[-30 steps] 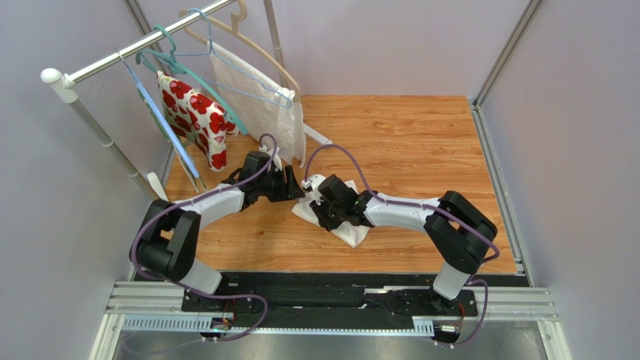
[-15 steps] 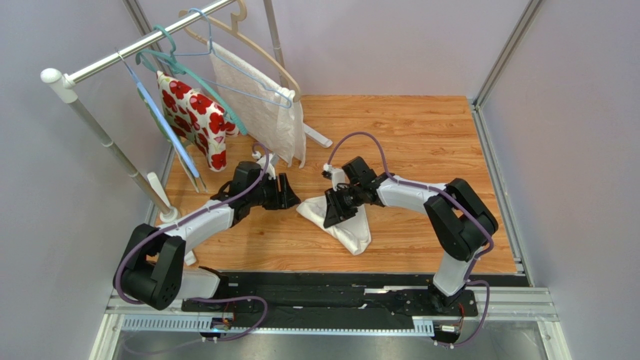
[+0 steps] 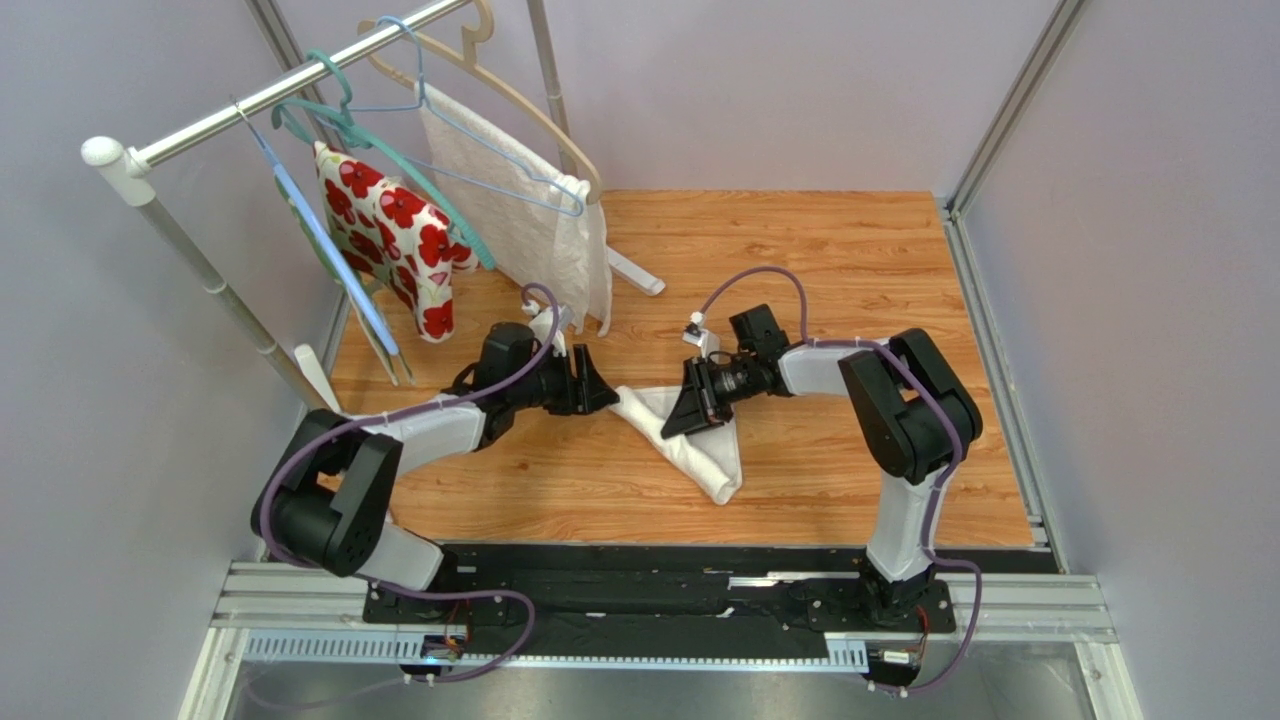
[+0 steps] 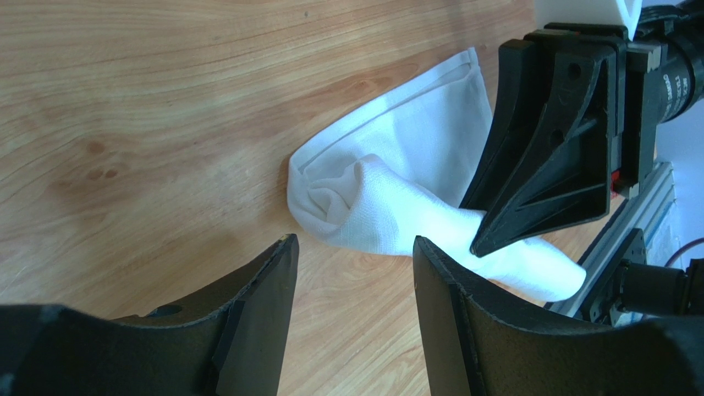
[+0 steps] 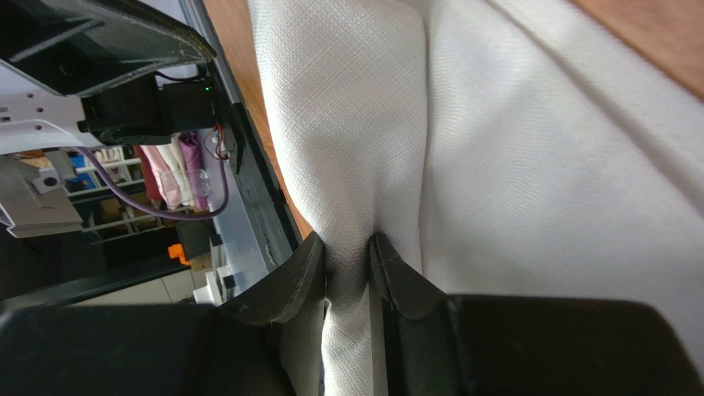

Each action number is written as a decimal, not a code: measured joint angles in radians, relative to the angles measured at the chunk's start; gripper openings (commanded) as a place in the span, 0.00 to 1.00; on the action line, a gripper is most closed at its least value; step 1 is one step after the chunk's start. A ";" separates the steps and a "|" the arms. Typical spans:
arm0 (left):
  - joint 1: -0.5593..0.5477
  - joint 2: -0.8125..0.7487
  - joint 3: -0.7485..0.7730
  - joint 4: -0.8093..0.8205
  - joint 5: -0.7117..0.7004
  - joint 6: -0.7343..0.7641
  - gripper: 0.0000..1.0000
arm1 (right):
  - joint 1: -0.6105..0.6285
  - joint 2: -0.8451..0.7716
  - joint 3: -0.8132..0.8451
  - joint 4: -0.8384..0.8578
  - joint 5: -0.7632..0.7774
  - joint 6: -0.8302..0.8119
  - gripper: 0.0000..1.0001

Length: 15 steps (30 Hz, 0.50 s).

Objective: Fold the napkin, place the utensils inside, and roll it up
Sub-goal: Roll the napkin with the utensil

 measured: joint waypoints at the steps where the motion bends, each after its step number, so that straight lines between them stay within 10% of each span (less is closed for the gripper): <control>1: -0.008 0.019 0.007 0.011 0.000 -0.001 0.62 | -0.014 0.008 -0.004 0.011 -0.017 0.004 0.12; 15: -0.050 0.176 0.106 0.132 -0.004 -0.001 0.55 | -0.091 0.072 -0.020 0.068 -0.093 0.034 0.11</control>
